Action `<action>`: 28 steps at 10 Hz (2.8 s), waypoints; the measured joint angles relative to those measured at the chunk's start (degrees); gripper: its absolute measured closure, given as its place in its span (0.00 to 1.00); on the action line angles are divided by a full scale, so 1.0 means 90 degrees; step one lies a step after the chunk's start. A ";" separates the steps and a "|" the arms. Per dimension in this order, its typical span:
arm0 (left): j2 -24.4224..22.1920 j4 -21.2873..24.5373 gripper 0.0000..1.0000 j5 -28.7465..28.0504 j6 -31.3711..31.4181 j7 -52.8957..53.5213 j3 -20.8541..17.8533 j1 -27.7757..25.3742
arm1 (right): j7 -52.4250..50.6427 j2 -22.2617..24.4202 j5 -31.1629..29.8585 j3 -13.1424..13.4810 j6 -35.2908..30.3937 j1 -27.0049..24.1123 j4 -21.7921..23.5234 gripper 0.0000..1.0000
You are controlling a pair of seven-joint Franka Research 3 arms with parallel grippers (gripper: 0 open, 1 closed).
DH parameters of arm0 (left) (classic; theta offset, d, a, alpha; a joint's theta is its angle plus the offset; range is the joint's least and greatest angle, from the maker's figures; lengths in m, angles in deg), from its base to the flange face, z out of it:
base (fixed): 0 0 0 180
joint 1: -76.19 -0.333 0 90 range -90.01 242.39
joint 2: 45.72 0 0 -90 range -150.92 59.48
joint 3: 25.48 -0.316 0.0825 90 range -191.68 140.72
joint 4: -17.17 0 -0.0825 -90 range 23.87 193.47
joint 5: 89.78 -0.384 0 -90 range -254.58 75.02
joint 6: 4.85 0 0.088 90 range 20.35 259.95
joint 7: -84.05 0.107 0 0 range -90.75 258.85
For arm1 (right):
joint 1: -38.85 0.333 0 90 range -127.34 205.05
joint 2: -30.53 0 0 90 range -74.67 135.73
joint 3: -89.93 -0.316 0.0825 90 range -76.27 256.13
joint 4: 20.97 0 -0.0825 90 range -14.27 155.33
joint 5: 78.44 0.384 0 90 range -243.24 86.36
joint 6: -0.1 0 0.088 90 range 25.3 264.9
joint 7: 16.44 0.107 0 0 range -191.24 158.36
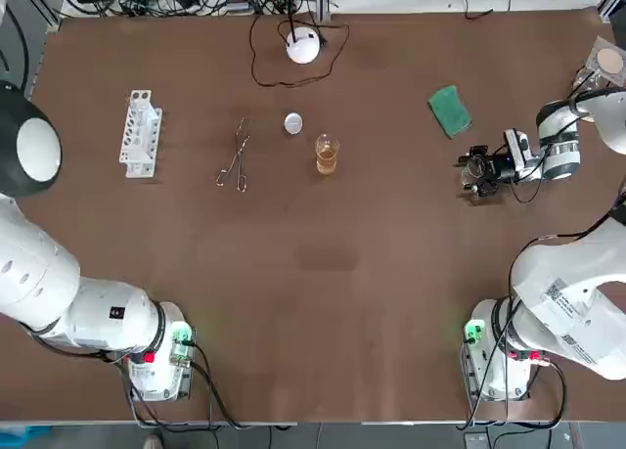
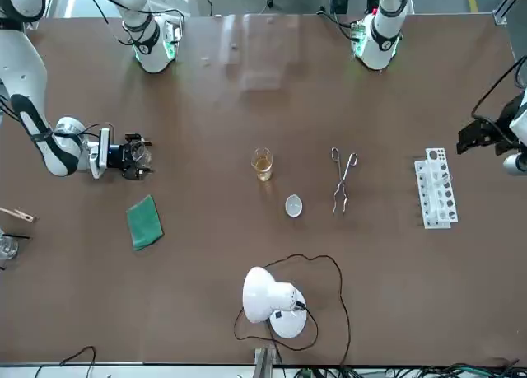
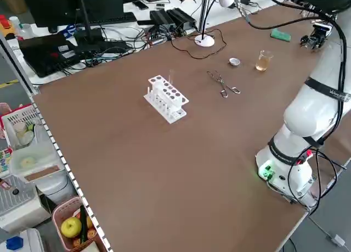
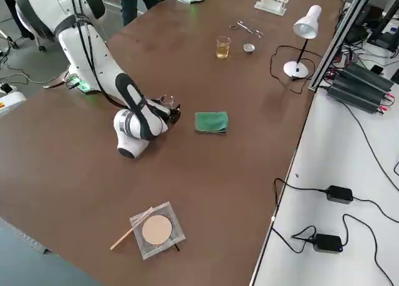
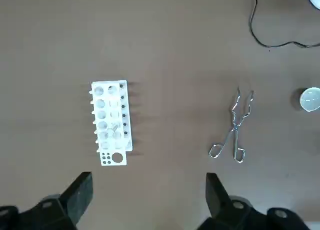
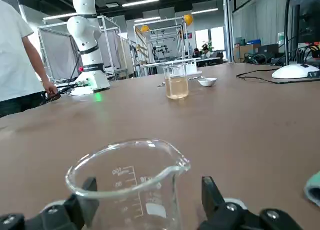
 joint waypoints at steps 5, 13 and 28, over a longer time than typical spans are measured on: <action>0.0097 -0.0026 0.00 -0.0001 0.0038 -0.0049 0.0002 0.0006 | 0.0020 0.0000 0.0000 0.0015 -0.0101 0.0000 -0.0071 0.00; 0.0083 -0.0035 0.00 -0.0001 0.0038 -0.0053 0.0006 0.0056 | 0.0127 0.0004 -0.0070 0.0203 -0.0832 -0.0001 -0.0258 0.00; 0.0080 -0.0055 0.00 -0.0001 0.0038 -0.0057 0.0001 0.0058 | 0.5059 0.2886 0.0116 0.0041 -0.1485 0.1062 -0.0583 0.00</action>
